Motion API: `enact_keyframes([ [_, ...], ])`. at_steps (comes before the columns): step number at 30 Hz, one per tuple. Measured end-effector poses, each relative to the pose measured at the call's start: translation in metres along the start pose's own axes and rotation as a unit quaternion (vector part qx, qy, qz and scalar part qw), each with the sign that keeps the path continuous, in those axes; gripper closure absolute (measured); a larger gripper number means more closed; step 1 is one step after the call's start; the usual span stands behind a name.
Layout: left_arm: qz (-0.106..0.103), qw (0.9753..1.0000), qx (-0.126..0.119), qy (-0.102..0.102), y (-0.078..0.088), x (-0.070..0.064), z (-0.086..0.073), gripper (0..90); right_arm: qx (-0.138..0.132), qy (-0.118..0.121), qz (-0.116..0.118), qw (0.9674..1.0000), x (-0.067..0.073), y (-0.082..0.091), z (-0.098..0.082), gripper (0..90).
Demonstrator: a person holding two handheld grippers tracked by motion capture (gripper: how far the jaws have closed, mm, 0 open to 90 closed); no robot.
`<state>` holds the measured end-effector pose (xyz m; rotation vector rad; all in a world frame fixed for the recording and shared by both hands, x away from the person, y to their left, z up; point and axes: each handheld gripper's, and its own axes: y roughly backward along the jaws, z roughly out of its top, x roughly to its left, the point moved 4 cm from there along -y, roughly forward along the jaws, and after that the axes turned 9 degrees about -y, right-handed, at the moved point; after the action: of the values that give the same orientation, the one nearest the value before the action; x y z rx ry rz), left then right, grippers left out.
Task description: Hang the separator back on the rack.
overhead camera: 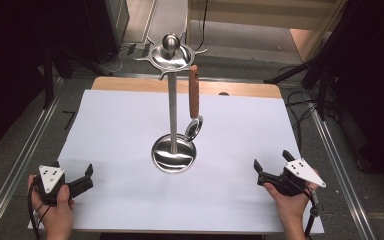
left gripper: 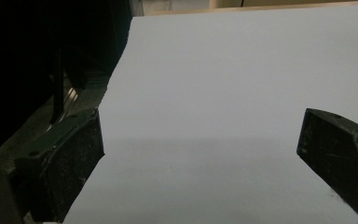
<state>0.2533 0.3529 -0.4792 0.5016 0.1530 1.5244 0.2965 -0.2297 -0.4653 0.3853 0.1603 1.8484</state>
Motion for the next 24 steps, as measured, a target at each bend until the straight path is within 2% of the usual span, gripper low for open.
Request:
enact_keyframes([
  [10, -0.001, 1.0, -0.001, 0.002, 0.0, 0.0, 0.0, 1.1, 0.012, -0.005, -0.037, 0.9992, -0.033, 0.012, -0.015, 0.0],
  [24, -0.001, 1.0, -0.006, 0.005, 0.001, 0.001, 0.0, 1.2, 0.028, -0.008, -0.066, 0.9974, -0.064, 0.03, -0.025, 0.3],
])
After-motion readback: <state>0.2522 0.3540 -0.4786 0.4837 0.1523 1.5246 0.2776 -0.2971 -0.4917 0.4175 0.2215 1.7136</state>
